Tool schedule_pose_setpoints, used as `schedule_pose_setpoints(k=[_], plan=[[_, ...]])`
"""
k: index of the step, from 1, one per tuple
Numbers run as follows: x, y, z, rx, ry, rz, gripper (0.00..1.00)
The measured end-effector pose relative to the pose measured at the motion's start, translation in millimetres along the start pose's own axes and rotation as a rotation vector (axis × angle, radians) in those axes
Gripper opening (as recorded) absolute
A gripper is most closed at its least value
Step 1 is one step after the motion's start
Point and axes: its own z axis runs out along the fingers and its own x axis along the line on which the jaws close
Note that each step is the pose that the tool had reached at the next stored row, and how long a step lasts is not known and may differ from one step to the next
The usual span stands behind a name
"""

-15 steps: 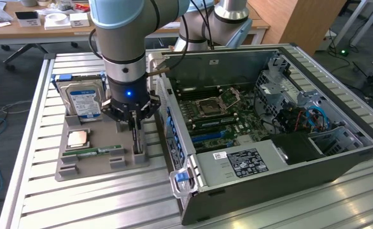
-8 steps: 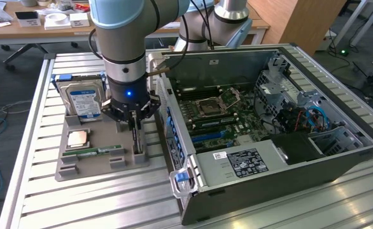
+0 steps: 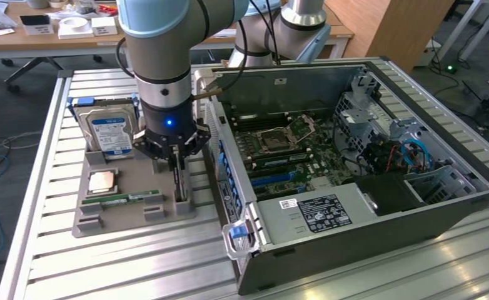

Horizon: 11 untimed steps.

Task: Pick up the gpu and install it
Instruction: 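Pick up the gpu and move the gpu toward the slot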

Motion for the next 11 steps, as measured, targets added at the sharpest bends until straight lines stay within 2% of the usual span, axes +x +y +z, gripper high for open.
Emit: schedule_pose_setpoints(k=[5, 11], plan=[[-0.3, 0.5, -10.0, 0.0001, 0.0001, 0.000, 0.26], [-0.7, 1.6, -30.1, 0.0001, 0.0002, 0.000, 0.26]])
